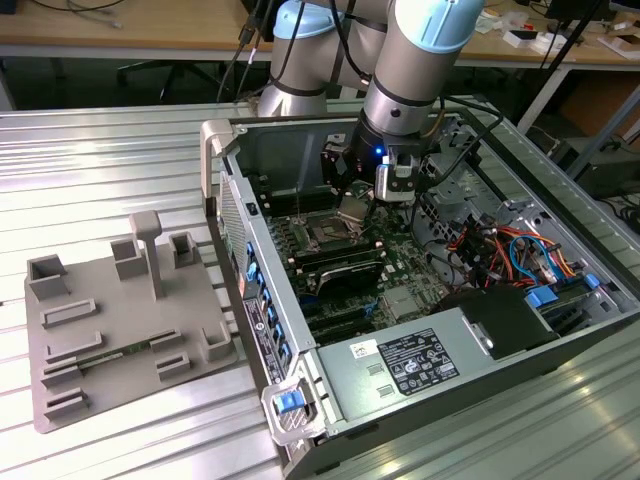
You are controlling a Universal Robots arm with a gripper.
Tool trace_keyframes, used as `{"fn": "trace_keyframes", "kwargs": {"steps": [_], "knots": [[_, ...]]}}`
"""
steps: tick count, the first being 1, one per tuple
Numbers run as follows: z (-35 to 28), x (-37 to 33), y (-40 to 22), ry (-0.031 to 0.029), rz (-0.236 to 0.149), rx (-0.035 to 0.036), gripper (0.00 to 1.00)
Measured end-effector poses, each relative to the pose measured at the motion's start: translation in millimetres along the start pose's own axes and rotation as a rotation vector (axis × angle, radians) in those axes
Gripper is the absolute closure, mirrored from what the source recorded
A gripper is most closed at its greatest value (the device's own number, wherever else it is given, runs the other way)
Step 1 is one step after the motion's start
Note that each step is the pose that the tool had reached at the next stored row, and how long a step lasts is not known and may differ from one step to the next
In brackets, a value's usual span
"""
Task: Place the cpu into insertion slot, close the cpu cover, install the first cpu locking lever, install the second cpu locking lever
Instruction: 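Place the cpu into insertion slot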
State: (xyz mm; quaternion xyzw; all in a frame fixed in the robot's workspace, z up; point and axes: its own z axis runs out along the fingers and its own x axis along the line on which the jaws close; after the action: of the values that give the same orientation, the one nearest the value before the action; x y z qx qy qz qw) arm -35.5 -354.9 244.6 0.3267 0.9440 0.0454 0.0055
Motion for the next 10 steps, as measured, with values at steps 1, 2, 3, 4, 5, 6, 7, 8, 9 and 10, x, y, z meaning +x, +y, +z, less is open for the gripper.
{"fn": "trace_keyframes", "kwargs": {"steps": [1,2,3,4,5,6,7,8,9,10], "knots": [[0.0,0.0,0.0,-0.0001,0.001,0.0001,0.45],[0.0,0.0,0.0,-0.0002,0.002,0.0000,0.45],[0.0,0.0,0.0,-0.0003,0.003,0.0001,0.45],[0.0,0.0,0.0,-0.0003,0.004,0.0000,0.45],[0.0,0.0,0.0,-0.0005,0.006,-0.0001,0.45],[0.0,0.0,0.0,-0.0006,0.006,-0.0001,0.45],[0.0,0.0,0.0,-0.0007,0.007,-0.0001,0.45],[0.0,0.0,0.0,-0.0008,0.009,-0.0001,0.45],[0.0,0.0,0.0,-0.0009,0.010,-0.0002,0.45],[0.0,0.0,0.0,-0.0009,0.011,-0.0002,0.45]]}}
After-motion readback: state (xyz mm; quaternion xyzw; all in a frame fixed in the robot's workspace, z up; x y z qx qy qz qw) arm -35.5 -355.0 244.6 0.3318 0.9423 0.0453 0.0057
